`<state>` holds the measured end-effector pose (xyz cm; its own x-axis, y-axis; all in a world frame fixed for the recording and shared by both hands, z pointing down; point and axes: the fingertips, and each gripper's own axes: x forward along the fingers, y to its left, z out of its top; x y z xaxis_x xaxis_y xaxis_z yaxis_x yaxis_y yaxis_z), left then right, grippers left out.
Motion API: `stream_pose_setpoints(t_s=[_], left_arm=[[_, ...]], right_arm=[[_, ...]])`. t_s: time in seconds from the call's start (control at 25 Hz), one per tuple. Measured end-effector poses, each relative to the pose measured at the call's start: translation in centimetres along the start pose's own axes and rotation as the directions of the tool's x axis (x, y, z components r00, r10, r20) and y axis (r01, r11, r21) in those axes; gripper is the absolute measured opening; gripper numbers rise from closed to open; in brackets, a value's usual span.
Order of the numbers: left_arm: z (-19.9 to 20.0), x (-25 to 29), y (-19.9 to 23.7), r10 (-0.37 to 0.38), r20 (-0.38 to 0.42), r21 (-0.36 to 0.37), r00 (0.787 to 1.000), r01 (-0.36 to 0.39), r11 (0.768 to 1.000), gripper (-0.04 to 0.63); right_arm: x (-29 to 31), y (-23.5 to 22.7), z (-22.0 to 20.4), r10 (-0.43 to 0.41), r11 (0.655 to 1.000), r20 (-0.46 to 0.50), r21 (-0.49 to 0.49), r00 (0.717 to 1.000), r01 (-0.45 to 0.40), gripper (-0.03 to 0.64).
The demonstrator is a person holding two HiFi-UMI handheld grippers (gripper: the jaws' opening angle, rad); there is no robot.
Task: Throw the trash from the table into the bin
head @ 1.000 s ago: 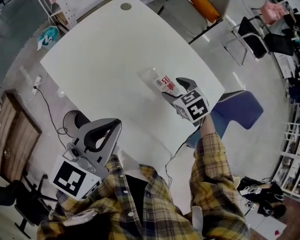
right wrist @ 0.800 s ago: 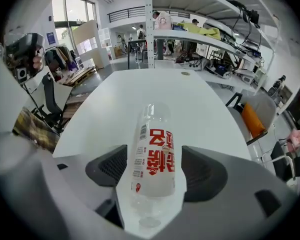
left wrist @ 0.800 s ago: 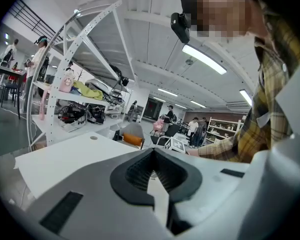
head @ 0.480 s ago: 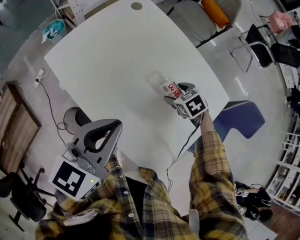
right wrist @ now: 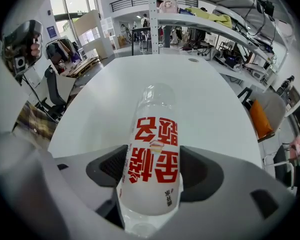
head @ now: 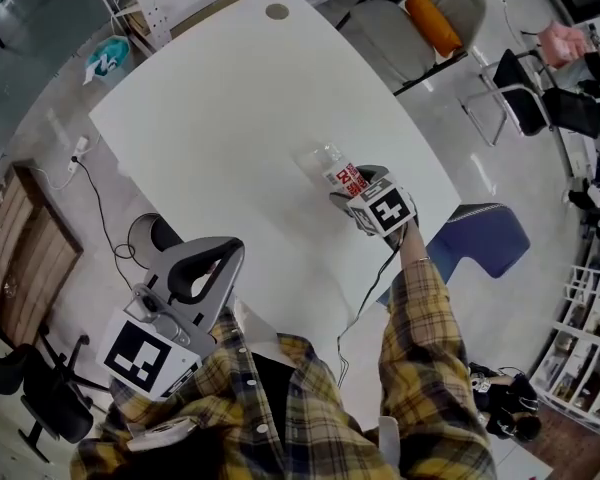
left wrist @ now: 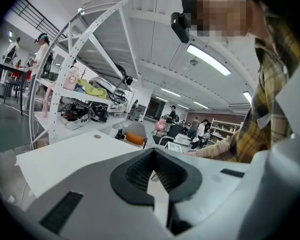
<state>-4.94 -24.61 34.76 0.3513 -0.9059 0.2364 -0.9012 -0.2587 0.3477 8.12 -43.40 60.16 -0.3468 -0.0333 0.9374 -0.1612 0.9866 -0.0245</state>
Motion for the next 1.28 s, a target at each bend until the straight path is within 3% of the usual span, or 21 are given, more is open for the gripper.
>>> stream_pose_setpoints(t_s=[0.36, 0.8, 1.28], left_arm=[[1.6, -1.0, 0.2, -0.016, 0.018, 0.006, 1.0, 0.016, 1.0, 0.008], [3.1, -2.6, -2.7, -0.075, 0.073, 0.042, 0.995, 0.072, 0.997, 0.008], [0.4, -5.6, -9.1, -0.096, 0.124, 0.111, 0.988, 0.083, 0.99, 0.008]], right_arm=[[-2.2, 1.0, 1.0, -0.013, 1.0, 0.013, 0.023, 1.0, 0.013, 0.304], [-8.8, 3.8, 1.1, -0.062, 0.995, 0.123, 0.09, 0.99, 0.051, 0.302], [-16.6, 11.9, -2.1, -0.09, 0.981, 0.346, 0.194, 0.934, 0.022, 0.302]])
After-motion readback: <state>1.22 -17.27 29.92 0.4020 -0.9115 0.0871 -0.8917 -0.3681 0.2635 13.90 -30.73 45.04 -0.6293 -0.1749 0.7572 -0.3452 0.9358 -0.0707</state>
